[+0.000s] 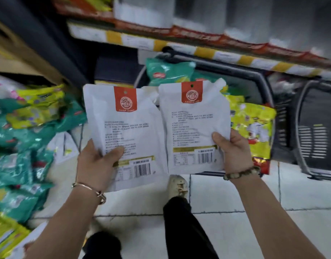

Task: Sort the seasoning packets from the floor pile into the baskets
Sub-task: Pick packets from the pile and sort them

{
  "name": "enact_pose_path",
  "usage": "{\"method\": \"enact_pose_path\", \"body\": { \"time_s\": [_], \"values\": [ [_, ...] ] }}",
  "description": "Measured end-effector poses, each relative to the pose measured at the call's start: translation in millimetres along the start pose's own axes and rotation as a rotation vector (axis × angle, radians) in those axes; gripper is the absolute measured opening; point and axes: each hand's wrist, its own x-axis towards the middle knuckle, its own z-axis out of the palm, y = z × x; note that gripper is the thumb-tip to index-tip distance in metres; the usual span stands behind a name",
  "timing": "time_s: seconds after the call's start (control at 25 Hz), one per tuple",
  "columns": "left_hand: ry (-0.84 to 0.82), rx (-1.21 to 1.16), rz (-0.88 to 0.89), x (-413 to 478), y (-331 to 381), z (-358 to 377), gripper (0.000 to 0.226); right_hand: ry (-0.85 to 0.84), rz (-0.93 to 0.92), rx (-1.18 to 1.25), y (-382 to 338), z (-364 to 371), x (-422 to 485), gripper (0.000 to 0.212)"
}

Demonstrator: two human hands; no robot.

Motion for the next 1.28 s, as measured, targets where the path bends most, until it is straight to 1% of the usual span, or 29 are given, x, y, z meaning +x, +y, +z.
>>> {"method": "enact_pose_path", "body": {
  "time_s": [0.08,0.28,0.4,0.44,0.48,0.56,0.6,0.64,0.68,0.72,0.76,0.8,0.84,0.88,0.92,1.0,1.08,1.28],
  "values": [
    [-0.022,0.033,-0.011,-3.2,10.9,45.8,0.032,0.040,0.008,0.039,-9.7,-45.3,10.6,0.030],
    [-0.064,0.161,0.020,4.1,33.3,136.3,0.037,0.167,0.029,0.086,-23.0,-129.8,48.3,0.026],
    [-0.083,0.201,0.052,29.3,48.3,187.5,0.040,0.220,0.006,0.123,-29.3,-157.8,80.1,0.036],
    [-0.081,0.224,0.070,38.3,52.2,205.0,0.041,0.249,0.023,0.071,-28.5,-163.3,90.7,0.036],
    [-0.083,0.258,0.091,46.0,55.1,220.9,0.044,0.287,0.053,-0.047,-26.4,-167.7,101.2,0.031],
    [-0.105,0.377,0.111,56.1,55.0,246.8,0.053,0.355,0.135,-0.347,-18.7,-175.6,120.8,0.014],
    [-0.104,0.450,0.110,59.1,52.6,254.4,0.058,0.384,0.169,-0.458,-14.6,-178.6,128.8,0.005],
    [-0.086,0.516,0.110,60.2,49.7,260.0,0.065,0.418,0.192,-0.559,-10.4,-181.1,135.4,0.010],
    [-0.043,0.596,0.135,59.3,46.9,262.8,0.073,0.449,0.199,-0.645,-6.4,-182.8,139.8,0.022],
    [0.010,0.707,0.203,58.5,44.0,264.6,0.082,0.467,0.181,-0.735,-2.7,-182.5,142.4,0.036],
    [0.043,0.842,0.307,56.6,42.0,267.0,0.089,0.456,0.133,-0.845,1.6,-181.5,143.6,0.049],
    [0.025,0.975,0.413,54.4,40.3,270.1,0.091,0.408,0.078,-0.978,6.6,-178.5,144.1,0.061],
    [-0.049,1.097,0.489,52.9,38.2,274.0,0.089,0.335,0.055,-1.106,11.3,-173.0,143.5,0.071],
    [-0.143,1.206,0.519,51.9,35.7,278.3,0.087,0.253,0.076,-1.209,15.1,-165.9,143.7,0.080],
    [-0.220,1.305,0.516,52.1,31.6,282.7,0.087,0.173,0.106,-1.291,19.5,-158.3,143.8,0.083],
    [-0.271,1.426,0.493,56.1,24.0,290.6,0.091,0.024,0.086,-1.374,30.8,-143.8,144.5,0.080],
    [-0.271,1.439,0.464,62.1,21.0,298.1,0.091,-0.061,0.017,-1.346,39.1,-129.6,144.9,0.071],
    [-0.265,1.411,0.410,77.5,23.8,312.7,0.083,0.007,-0.005,-1.385,43.5,-111.9,158.9,0.071]
  ]
}}
